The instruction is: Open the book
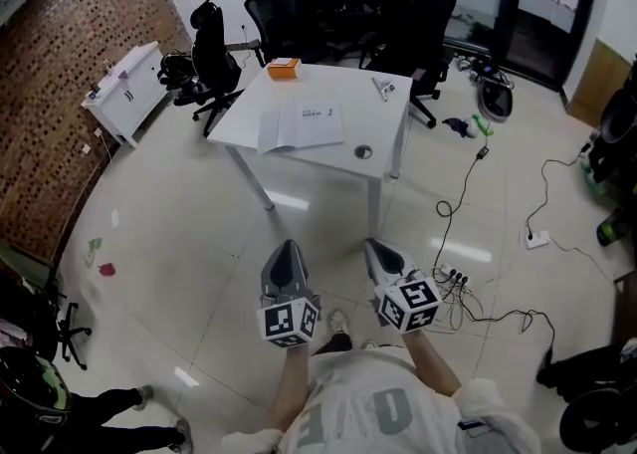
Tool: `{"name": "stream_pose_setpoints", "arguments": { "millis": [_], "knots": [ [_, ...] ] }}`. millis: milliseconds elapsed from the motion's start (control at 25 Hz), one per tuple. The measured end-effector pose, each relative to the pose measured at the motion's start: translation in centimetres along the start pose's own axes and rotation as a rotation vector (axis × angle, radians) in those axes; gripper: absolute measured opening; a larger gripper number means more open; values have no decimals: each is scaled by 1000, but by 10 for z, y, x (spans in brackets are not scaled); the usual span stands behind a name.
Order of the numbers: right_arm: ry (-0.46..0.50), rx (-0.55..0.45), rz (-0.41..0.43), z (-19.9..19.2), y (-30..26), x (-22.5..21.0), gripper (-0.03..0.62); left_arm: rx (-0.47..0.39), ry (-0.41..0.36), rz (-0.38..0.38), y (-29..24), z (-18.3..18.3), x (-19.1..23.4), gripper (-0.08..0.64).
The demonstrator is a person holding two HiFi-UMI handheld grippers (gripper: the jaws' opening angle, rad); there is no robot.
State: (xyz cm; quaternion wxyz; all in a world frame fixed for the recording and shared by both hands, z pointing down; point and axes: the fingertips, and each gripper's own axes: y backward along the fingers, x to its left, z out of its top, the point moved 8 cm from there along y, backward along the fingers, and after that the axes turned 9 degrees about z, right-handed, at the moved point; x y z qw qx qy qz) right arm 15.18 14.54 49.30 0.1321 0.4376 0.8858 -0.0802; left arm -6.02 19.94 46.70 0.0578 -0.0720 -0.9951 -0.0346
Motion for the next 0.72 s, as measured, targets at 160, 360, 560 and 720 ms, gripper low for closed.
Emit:
{"name": "stream_pose_setpoints", "arguments": {
  "millis": [160, 360, 560, 720],
  "knots": [
    [5, 9, 3, 1, 8, 3, 3, -5, -11, 16, 12, -1, -5, 20],
    [13, 25, 2, -1, 8, 8, 3, -2, -14, 10, 17, -1, -6, 20],
    [20, 26, 7, 0, 6, 9, 3, 7, -12, 4, 15, -4, -8, 20],
    [26, 18, 6, 2, 5, 6, 3, 6, -13, -5, 9, -6, -11, 20]
  ]
}}
